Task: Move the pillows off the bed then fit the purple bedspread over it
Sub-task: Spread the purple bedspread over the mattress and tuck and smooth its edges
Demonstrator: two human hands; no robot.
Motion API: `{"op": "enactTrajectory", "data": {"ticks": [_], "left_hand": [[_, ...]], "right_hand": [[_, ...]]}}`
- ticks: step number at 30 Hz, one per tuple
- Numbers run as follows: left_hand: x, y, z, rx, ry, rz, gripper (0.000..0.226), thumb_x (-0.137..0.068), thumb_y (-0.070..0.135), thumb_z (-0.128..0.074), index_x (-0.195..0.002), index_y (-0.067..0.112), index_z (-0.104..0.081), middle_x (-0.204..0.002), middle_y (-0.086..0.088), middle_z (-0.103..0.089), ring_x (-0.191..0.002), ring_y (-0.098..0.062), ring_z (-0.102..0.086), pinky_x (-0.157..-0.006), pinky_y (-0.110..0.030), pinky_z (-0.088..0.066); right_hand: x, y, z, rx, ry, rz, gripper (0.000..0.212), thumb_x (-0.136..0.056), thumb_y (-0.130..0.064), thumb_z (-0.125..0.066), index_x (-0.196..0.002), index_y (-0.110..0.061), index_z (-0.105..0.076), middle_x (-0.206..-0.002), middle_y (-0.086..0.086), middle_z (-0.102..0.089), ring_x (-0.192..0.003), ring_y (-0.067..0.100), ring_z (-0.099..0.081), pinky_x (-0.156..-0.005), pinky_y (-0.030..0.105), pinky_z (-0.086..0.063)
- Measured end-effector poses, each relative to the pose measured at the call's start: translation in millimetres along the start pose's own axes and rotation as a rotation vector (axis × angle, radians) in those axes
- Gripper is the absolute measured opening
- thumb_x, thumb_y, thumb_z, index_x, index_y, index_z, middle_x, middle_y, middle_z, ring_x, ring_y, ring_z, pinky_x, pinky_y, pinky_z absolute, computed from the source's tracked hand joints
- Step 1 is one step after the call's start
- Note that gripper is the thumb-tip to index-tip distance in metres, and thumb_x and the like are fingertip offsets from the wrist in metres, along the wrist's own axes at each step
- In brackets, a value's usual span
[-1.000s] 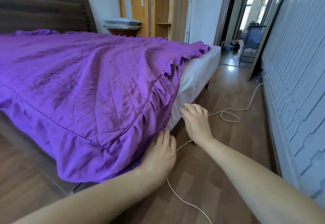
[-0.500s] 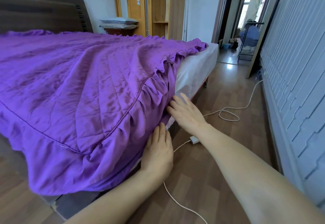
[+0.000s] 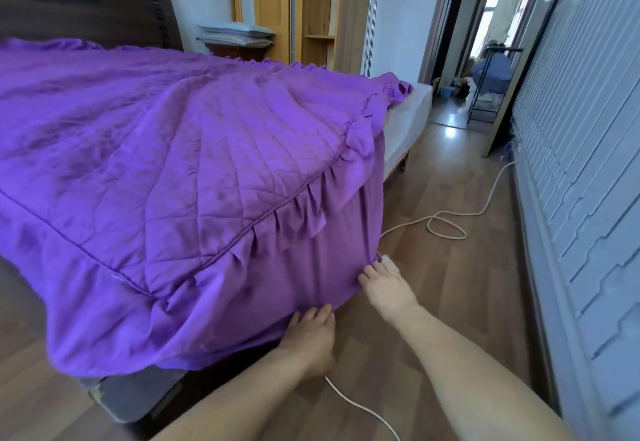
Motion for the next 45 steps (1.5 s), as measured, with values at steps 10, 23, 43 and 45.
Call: {"op": "enactTrajectory", "data": {"ticks": [10, 23, 43, 45], "left_hand": [[12, -19, 26, 0.072, 0.123, 0.112, 0.052, -0.089, 0.008, -0.04, -0.141, 0.007, -0.031, -0.155, -0.023, -0.001, -0.144, -0.032, -0.009, -0.117, -0.035, -0.013], [97, -23, 202, -0.251, 0.811, -0.119, 0.04, -0.082, 0.022, -0.025, -0.091, 0.011, -0.062, -0.083, -0.006, -0.067, -0.08, -0.029, -0.062, -0.071, -0.036, -0.048], [120, -152, 206, 0.163, 0.24, 0.093, 0.051, -0.094, 0.058, -0.023, -0.143, 0.043, -0.026, -0.154, 0.011, -0.024, -0.141, -0.025, -0.023, -0.112, -0.056, -0.019], [128, -157, 210, 0.191, 0.271, 0.005, 0.05, -0.097, 0.051, -0.03, -0.145, 0.035, -0.029, -0.151, 0.008, -0.033, -0.137, -0.02, -0.032, -0.114, -0.037, -0.024]], "right_hand": [[-48, -19, 48, -0.596, 0.024, -0.009, 0.049, -0.077, 0.003, -0.045, -0.124, -0.003, -0.056, -0.132, 0.016, -0.051, -0.127, 0.032, -0.043, -0.108, 0.036, -0.034], [-88, 2, 177, -0.324, 0.633, 0.005, 0.056, -0.072, -0.004, -0.058, -0.128, -0.008, -0.053, -0.123, 0.009, -0.057, -0.113, 0.027, -0.049, -0.095, 0.039, -0.04], [-88, 0, 196, 0.119, 0.472, 0.2, 0.011, -0.053, -0.01, -0.046, -0.057, -0.016, -0.055, -0.049, 0.002, -0.05, -0.051, 0.025, -0.056, -0.046, 0.028, -0.047], [-97, 4, 198, 0.113, 0.326, 0.166, 0.026, -0.039, 0.0, -0.06, -0.058, -0.017, -0.054, -0.05, 0.003, -0.053, -0.051, 0.025, -0.058, -0.045, 0.03, -0.047]]}}
Point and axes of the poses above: each hand's wrist, its own x-axis away from the middle knuckle, its own z-axis out of the back of the hand, y = z × x, the point moved 1 cm from there along -x, towards the middle knuckle
